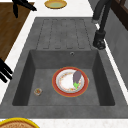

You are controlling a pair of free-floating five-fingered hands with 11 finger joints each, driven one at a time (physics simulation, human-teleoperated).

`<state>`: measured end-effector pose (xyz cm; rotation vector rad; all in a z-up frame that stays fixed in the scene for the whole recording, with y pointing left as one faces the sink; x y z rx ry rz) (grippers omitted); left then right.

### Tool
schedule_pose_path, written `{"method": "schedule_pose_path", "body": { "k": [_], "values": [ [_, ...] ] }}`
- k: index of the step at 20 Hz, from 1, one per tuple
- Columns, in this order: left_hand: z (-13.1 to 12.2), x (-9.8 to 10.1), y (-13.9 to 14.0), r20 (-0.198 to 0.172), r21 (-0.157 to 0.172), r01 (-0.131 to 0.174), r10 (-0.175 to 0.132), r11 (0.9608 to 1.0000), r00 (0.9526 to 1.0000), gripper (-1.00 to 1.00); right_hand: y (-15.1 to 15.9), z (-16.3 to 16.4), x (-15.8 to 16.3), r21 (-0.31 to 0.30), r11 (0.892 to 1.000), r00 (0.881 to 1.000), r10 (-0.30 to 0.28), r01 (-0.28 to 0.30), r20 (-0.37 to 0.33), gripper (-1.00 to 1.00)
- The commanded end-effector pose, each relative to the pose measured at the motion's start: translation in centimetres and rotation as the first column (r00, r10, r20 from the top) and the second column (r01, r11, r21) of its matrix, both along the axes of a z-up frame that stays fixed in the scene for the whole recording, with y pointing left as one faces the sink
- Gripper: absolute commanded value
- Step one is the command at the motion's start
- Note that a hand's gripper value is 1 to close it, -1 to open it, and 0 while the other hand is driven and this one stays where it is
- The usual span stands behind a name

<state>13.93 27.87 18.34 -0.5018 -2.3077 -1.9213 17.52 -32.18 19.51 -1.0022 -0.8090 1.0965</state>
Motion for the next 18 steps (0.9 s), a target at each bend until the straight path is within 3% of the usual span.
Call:
{"method": "schedule_pose_path", "body": {
  "k": [1, 2, 3, 8, 9, 14, 18],
  "values": [
    [0.0, 0.0, 0.0, 0.0, 0.0, -0.003, 0.003, 1.0, 1.0, -1.0, 0.0, 0.0, 0.0, 0.0, 1.0, 1.0, 0.0, 0.0, 0.0, 0.0],
    [0.0, 0.0, -0.1, 0.0, 0.003, 0.0, 0.0, 1.0, 1.0, -1.0, 0.0, 0.0, 0.0, 0.0, 1.0, 1.0, 0.0, 0.0, 0.0, 0.0],
    [0.0, 0.0, 0.0, 0.0, 0.0, 0.0, 0.0, 1.0, 1.0, 0.0, 0.0, 0.0, 0.0, -0.002, 1.0, 1.0, 0.0, 0.0, 0.0, -1.0],
    [0.0, 0.0, -0.1, 0.022, 0.001, -0.001, 0.001, 1.0, 0.9998, 0.0, 0.4, 0.2, -0.2, -0.015, 1.0, 1.0, 0.027, -0.027, 0.015, -1.0],
    [0.0, 0.0, -0.1, 0.025, 0.0, -0.003, 0.003, 1.0, 0.9997, 0.0, 0.7, 0.4, -0.1, -0.036, 0.998, 0.998, 0.05, -0.049, 0.031, -1.0],
    [0.0, 0.1, -0.1, 0.035, -0.006, -0.01, 0.01, 0.9999, 0.9994, 0.0, 0.9, 0.4, -0.2, -0.021, 0.989, 0.989, 0.144, -0.143, 0.024, -1.0],
    [0.0, 0.1, -0.1, 0.039, -0.008, -0.014, 0.014, 0.9999, 0.9991, 0.0, 1.0, 0.4, -0.2, -0.004, 0.976, 0.975, 0.219, -0.219, 0.035, -1.0]
  ]
}}
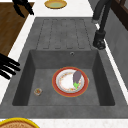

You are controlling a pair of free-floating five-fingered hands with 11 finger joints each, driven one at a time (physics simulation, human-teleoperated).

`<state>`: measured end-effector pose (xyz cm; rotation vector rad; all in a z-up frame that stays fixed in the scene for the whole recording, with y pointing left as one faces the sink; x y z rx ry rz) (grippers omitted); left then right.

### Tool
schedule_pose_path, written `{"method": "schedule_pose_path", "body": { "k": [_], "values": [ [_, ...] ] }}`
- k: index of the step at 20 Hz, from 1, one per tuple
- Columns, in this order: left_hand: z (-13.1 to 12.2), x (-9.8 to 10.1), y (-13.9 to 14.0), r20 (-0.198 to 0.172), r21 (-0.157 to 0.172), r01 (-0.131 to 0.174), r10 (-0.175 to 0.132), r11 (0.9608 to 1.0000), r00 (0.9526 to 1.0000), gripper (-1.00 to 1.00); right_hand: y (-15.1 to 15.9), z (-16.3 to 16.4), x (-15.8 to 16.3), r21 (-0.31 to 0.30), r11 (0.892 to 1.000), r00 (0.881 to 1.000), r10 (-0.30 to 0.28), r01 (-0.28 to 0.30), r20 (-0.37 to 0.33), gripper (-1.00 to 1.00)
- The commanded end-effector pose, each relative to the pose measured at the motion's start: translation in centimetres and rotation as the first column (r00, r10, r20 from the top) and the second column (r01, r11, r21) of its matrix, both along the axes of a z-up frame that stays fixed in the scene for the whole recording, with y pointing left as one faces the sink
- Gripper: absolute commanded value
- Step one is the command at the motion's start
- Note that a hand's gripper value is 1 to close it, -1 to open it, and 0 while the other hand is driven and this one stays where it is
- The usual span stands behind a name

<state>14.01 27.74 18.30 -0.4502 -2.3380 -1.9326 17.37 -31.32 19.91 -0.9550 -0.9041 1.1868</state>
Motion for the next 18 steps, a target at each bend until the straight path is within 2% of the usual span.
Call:
{"method": "schedule_pose_path", "body": {
  "k": [1, 3, 6, 14, 15, 17, 18],
  "values": [
    [0.0, 0.0, 0.0, 0.0, 0.0, 0.0, 0.0, 1.0, 1.0, 0.0, 0.2, 0.0, 0.0, -0.015, 0.994, 0.993, 0.113, -0.113, 0.028, -1.0],
    [0.0, 0.0, 0.0, 0.001, -0.001, -0.001, 0.001, 1.0, 1.0, 0.0, 0.1, 0.0, 0.1, 0.0, 0.989, 0.987, 0.146, -0.146, 0.062, -1.0],
    [0.0, 0.0, 0.0, 0.003, -0.002, -0.003, 0.003, 1.0, 1.0, 0.0, 0.1, -0.1, 0.3, 0.012, 0.988, 0.977, 0.154, -0.157, 0.149, -1.0],
    [0.0, 0.0, 0.0, 0.005, -0.004, -0.006, 0.006, 1.0, 1.0, 0.0, 2.4, -0.6, 3.8, -0.001, 0.993, 0.947, 0.11, -0.114, 0.303, -1.0],
    [0.0, 0.0, 0.0, 0.005, -0.004, -0.006, 0.006, 1.0, 1.0, 0.0, 2.5, -0.3, 4.5, -0.002, 0.994, 0.945, 0.107, -0.112, 0.308, -1.0],
    [0.0, 0.0, 0.0, 0.005, -0.004, -0.006, 0.006, 1.0, 1.0, 0.0, 3.3, -0.5, 6.5, 0.012, 0.992, 0.964, 0.119, -0.126, 0.236, -1.0],
    [0.0, 0.0, 0.0, 0.005, -0.004, -0.006, 0.006, 1.0, 1.0, 0.0, 3.5, -0.4, 7.2, 0.023, 0.991, 0.967, 0.123, -0.131, 0.222, -1.0]
  ]
}}
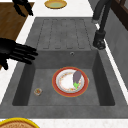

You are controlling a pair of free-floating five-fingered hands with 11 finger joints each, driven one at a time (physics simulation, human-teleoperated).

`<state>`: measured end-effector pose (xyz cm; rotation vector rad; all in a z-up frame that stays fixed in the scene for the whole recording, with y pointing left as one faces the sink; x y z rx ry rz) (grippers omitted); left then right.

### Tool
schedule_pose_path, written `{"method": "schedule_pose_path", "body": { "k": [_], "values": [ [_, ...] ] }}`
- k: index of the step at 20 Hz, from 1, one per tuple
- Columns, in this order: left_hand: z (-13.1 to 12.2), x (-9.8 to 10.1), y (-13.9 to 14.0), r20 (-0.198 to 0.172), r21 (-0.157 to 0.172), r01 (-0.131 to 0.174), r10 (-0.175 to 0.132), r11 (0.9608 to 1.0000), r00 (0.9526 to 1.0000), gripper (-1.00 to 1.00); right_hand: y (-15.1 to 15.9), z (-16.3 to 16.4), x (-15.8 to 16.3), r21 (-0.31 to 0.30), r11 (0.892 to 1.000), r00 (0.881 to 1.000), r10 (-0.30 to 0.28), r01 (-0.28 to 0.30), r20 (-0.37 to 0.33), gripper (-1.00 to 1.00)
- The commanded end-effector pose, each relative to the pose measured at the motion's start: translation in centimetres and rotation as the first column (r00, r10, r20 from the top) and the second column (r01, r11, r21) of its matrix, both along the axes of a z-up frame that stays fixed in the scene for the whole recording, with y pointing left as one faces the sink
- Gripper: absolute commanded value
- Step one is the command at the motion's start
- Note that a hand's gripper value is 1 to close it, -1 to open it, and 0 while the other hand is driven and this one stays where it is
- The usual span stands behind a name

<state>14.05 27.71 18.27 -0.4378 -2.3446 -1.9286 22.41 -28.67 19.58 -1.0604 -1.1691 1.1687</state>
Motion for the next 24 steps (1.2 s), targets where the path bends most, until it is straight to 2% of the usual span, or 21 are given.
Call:
{"method": "schedule_pose_path", "body": {
  "k": [1, 6, 9, 13, 18, 24],
  "values": [
    [0.0, 0.0, 0.0, 0.0, 0.0, 0.0, 0.0, 1.0, 1.0, 0.0, 1.1, -0.1, 3.1, 0.024, 1.0, 1.0, 0.013, -0.013, -0.028, -1.0],
    [0.0, 0.0, 0.0, 0.0, 0.0, -0.001, 0.001, 1.0, 1.0, 0.0, 2.8, -0.7, 7.3, 0.043, 0.999, 0.999, 0.013, -0.011, -0.048, -1.0],
    [0.0, 0.0, 0.0, 0.0, 0.0, -0.001, 0.001, 1.0, 1.0, 0.0, 3.8, -1.2, 9.8, 0.014, 1.0, 1.0, 0.019, -0.019, -0.015, -1.0],
    [0.0, 0.0, 0.0, 0.001, -0.001, -0.001, 0.001, 1.0, 1.0, 0.0, 4.8, -0.1, 11.3, 0.016, 0.999, 0.999, 0.052, -0.052, 0.018, -1.0],
    [0.0, 0.0, 0.0, 0.001, -0.001, -0.001, 0.001, 1.0, 1.0, 0.0, 6.5, 1.2, 13.0, 0.014, 0.996, 0.996, 0.086, -0.085, -0.01, -1.0],
    [0.0, 0.0, 0.0, 0.001, -0.001, -0.001, 0.001, 1.0, 1.0, 0.0, 9.0, 2.4, 15.6, 0.005, 0.997, 0.997, 0.08, -0.08, -0.005, -1.0]
  ]
}}
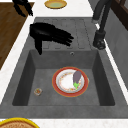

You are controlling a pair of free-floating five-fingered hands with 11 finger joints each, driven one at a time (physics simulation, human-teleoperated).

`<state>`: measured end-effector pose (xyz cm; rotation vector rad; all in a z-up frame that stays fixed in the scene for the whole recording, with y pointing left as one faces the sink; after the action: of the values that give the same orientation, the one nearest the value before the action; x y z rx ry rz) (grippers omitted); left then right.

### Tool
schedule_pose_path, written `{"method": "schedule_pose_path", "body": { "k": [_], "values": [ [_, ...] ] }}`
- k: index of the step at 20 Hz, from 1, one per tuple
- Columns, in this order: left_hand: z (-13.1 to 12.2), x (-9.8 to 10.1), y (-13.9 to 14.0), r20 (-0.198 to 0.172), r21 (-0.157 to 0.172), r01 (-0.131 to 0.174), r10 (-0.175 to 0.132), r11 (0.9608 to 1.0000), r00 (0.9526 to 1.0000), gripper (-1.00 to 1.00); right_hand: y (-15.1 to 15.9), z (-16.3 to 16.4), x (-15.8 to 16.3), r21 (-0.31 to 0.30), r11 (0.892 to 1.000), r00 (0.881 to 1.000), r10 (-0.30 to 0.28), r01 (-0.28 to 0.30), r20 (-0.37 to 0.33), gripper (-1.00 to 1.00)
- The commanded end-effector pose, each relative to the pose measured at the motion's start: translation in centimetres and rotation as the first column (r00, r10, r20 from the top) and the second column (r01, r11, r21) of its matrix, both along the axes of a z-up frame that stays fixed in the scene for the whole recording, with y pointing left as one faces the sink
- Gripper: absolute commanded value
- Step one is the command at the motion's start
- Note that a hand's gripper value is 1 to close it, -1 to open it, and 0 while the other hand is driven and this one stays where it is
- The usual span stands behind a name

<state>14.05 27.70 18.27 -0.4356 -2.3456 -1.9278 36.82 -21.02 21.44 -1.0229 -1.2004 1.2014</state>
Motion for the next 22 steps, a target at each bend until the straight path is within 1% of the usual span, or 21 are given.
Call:
{"method": "schedule_pose_path", "body": {
  "k": [1, 4, 9, 11, 12, 15, 19, 20, 21, 22],
  "values": [
    [0.0, 0.0, 0.0, 0.0, 0.0, 0.0, 0.0, 1.0, 1.0, 0.0, 1.9, 0.7, 1.9, -0.008, 1.0, 1.0, 0.023, -0.023, 0.003, -1.0],
    [0.0, 0.0, 0.0, 0.0, 0.0, 0.0, 0.0, 1.0, 1.0, 0.0, 3.6, 1.5, 3.6, -0.009, 1.0, 1.0, 0.008, -0.008, 0.001, -1.0],
    [0.0, 0.0, 0.0, 0.0, 0.0, 0.0, 0.0, 1.0, 1.0, 0.0, 6.3, 3.3, 5.8, -0.013, 1.0, 1.0, 0.013, -0.013, -0.001, -1.0],
    [0.0, 0.0, 0.0, 0.0, 0.0, 0.0, 0.0, 1.0, 1.0, 0.0, 7.5, 4.0, 6.8, -0.02, 1.0, 1.0, 0.005, -0.005, -0.003, -1.0],
    [0.0, 0.0, 0.0, 0.0, 0.0, 0.0, 0.0, 1.0, 1.0, 0.0, 8.2, 3.9, 7.4, -0.028, 1.0, 1.0, 0.001, -0.001, -0.004, -1.0],
    [0.0, 0.0, 0.0, 0.0, 0.0, 0.0, 0.0, 1.0, 1.0, 0.0, 10.1, 3.6, 8.9, -0.024, 1.0, 0.999, 0.0, -0.001, -0.04, -1.0],
    [0.0, 0.0, 0.0, 0.0, 0.0, 0.0, 0.0, 1.0, 1.0, 0.0, 12.3, 2.8, 11.2, -0.035, 0.999, 0.998, 0.0, -0.002, -0.056, -1.0],
    [0.0, 0.0, 0.0, 0.0, 0.0, 0.0, 0.0, 1.0, 1.0, 0.0, 12.6, 2.4, 11.7, -0.039, 0.999, 0.998, -0.005, 0.003, -0.065, -1.0],
    [0.0, 0.0, 0.0, 0.0, 0.0, 0.0, 0.0, 1.0, 1.0, 0.0, 12.9, 2.1, 11.8, -0.05, 0.998, 0.997, -0.027, 0.024, -0.071, -1.0],
    [0.0, 0.0, 0.0, 0.0, 0.0, 0.0, 0.0, 1.0, 1.0, 0.0, 13.0, 1.8, 12.0, -0.046, 0.999, 0.997, -0.021, 0.017, -0.081, -1.0]
  ]
}}
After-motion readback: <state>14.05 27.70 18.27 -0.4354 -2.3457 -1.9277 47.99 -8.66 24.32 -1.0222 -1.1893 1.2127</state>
